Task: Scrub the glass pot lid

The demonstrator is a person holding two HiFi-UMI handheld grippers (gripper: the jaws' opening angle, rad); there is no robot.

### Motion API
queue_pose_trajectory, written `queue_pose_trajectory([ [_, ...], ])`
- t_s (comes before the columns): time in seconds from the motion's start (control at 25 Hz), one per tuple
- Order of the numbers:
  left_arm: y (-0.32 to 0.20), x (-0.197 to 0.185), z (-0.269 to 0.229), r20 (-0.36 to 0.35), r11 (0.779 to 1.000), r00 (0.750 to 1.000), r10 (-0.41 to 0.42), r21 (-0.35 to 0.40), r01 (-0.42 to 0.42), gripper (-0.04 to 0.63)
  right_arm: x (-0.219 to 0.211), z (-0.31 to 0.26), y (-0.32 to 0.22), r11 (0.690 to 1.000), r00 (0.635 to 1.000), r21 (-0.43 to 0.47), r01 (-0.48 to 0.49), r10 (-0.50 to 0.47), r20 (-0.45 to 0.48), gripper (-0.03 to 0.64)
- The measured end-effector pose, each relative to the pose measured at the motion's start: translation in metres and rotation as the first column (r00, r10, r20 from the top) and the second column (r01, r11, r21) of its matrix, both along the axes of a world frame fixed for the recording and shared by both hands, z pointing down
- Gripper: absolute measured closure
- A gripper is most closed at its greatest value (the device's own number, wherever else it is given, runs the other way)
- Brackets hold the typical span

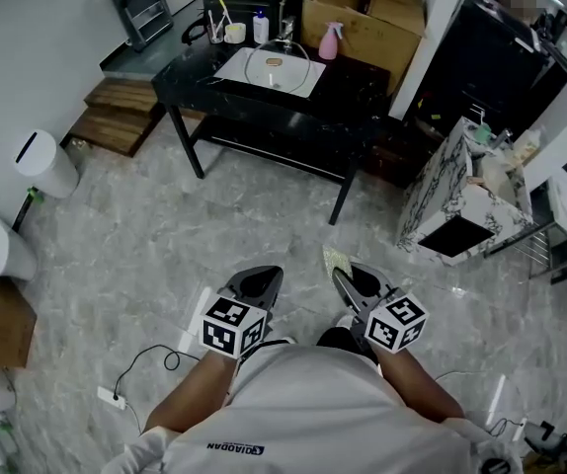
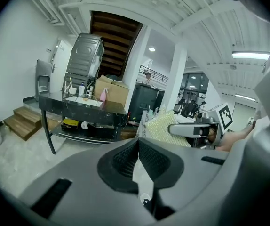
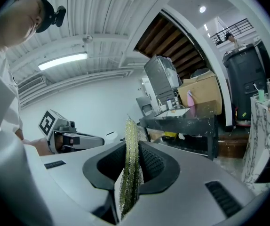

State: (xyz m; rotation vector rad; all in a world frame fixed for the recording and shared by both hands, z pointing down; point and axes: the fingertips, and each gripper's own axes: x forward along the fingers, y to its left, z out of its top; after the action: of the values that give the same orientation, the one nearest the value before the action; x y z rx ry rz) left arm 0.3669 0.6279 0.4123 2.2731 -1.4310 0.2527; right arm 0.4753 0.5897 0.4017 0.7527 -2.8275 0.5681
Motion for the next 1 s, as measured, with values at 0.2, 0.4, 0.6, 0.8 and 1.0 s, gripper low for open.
queue_pose_trajectory([
  [0.2, 0.004, -0.019, 0.019, -0.02, 0.997, 0.999, -0.049, -0.063, 0.047, 0.58, -0.02, 0.01, 0.002, 0.998, 0.998, -0.039, 0.057, -0.058, -0.024, 0.537],
  [0.4, -0.001, -0.034, 0.027, -0.02, 0.994, 0.996, -0.088, -0.066, 0.087, 0.58, -0.037, 0.025, -0.007, 0.993, 0.996, -0.085, 0.086, -0.086, -0.006, 0.537],
  [0.6, -0.016, -0.049, 0.025, -0.004, 0.99, 0.992, -0.124, -0.065, 0.124, 0.58, -0.06, 0.028, -0.033, 0.989, 0.994, -0.099, 0.112, -0.111, 0.014, 0.537],
  [0.8, -0.027, -0.078, 0.028, 0.019, 0.981, 0.984, -0.176, -0.085, 0.177, 0.58, -0.092, 0.033, -0.061, 0.985, 0.991, -0.109, 0.134, -0.132, 0.024, 0.537],
  [1.0, -0.062, -0.112, 0.036, 0.035, 0.971, 0.975, -0.217, -0.096, 0.22, 0.58, -0.125, 0.044, -0.105, 0.981, 0.988, -0.124, 0.153, -0.15, 0.031, 0.537],
])
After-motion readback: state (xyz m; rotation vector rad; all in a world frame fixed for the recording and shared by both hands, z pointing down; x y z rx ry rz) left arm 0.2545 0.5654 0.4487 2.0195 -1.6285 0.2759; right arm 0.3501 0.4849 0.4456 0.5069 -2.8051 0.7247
